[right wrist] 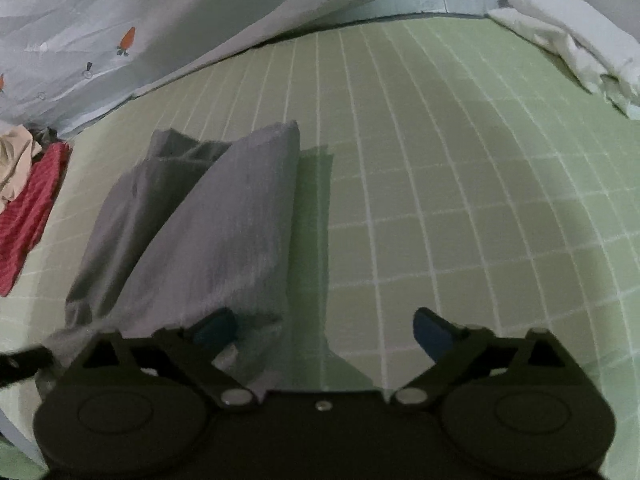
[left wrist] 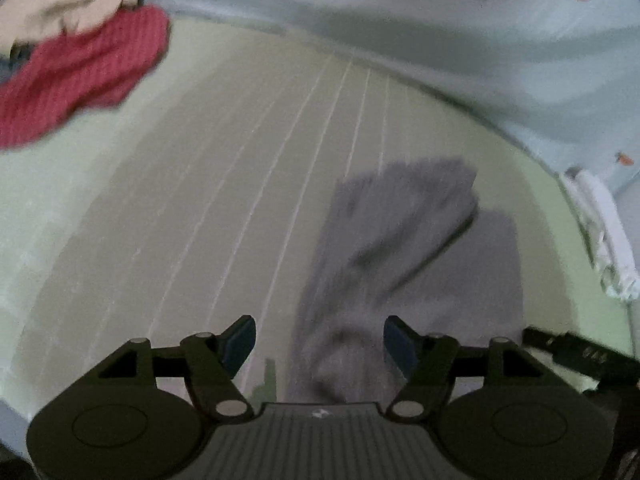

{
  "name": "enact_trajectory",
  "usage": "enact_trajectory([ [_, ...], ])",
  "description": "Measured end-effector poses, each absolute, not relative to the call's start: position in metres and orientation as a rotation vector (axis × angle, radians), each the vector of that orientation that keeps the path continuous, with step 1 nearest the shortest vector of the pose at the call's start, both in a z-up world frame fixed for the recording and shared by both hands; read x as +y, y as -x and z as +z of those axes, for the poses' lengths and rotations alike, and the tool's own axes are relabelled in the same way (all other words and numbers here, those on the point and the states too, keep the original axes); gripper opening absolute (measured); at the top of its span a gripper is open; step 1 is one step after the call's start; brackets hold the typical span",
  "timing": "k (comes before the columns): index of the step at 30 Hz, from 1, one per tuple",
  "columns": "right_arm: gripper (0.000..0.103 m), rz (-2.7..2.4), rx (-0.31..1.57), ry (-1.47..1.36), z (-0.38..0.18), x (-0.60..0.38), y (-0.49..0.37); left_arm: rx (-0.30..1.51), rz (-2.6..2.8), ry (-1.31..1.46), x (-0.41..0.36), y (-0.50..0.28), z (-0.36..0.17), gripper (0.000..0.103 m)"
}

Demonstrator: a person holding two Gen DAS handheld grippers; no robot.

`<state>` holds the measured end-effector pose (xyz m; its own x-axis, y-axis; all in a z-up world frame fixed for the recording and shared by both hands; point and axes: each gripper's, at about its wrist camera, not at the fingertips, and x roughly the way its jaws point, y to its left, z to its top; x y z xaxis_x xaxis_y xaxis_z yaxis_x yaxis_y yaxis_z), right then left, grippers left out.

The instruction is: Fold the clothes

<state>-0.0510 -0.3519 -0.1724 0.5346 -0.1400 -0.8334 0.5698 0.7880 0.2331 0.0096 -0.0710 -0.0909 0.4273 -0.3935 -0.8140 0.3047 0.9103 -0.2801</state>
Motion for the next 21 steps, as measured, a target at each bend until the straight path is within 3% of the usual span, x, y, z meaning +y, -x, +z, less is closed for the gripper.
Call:
enact_trajectory([
  [6,0.101,-0.476,0.900,-0.531,-0.171,-0.367,0.030,0.972,-0.551,0.071,-0.107,-0.046,-0.086,0.072],
  [14,0.101,-0.524,0.897,-0.507,-0.174,-0.393,-0.006,0.950,-0.677,-0.010,-0.188,-0.109,-0.120,0.076],
  [15,0.101,-0.527,0.902,-0.508,-0.176,-0.397,-0.010,0.961,-0.671,-0.027,-0.195,-0.114,-0.125,0.070],
  [17,0.101,-0.532,0.918,-0.507,-0.180,-0.403,-0.017,0.984,-0.650,-0.044,-0.202,-0.121,-0.134,0.035],
  [18,0.101,-0.534,0.927,-0.503,-0.181,-0.403,-0.020,0.983,-0.635,-0.029,-0.200,-0.123,-0.135,0.007],
  [21,0.102,-0.537,0.949,-0.493,-0.187,-0.402,-0.021,0.965,-0.576,0.093,-0.179,-0.127,-0.131,0.007],
])
